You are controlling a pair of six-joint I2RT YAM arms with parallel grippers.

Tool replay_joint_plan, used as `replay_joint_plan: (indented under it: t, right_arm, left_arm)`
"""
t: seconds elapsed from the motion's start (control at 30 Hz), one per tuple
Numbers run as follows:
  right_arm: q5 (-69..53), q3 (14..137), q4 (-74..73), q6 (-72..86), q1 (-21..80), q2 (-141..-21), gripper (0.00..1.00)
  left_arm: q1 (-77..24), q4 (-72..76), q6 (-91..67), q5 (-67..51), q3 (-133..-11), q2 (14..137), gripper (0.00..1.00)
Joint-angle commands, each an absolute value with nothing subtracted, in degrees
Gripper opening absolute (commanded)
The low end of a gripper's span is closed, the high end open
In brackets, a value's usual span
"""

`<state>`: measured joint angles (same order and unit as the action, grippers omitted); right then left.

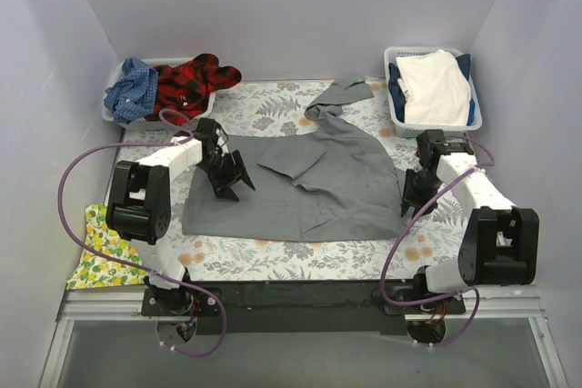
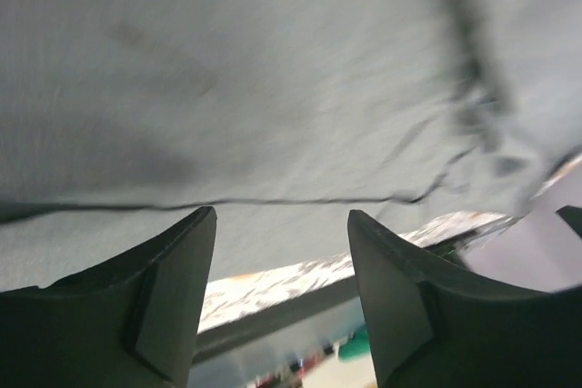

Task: Fold and stack the long sleeve shirts
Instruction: Fold the shirt

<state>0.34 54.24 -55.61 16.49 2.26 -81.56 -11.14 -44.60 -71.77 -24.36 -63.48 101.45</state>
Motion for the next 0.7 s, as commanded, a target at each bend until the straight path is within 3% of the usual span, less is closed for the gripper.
replay_joint_plan:
  t: [0.0,0.3,0.67]
  right_arm:
    - [5.79,62.30,-55.28,19.07,2.02,-76.99,0.41]
    - [0.45,66.70,-49.84,19.25,2.63,-81.30,0.40]
    - [-3.25,66.45,-46.76,18.98,4.39,-82.79,0.40]
  left_arm:
    - [-10.81,-41.06,-70.23,-24.69,-73.36,96.77,0.61]
    - [-11.25,-33.15,-72.86,-29.27,-81.03,108.09,0.63]
    - [-14.68,-27.51,-66.18,-22.33,-95.35,123.12,0.63]
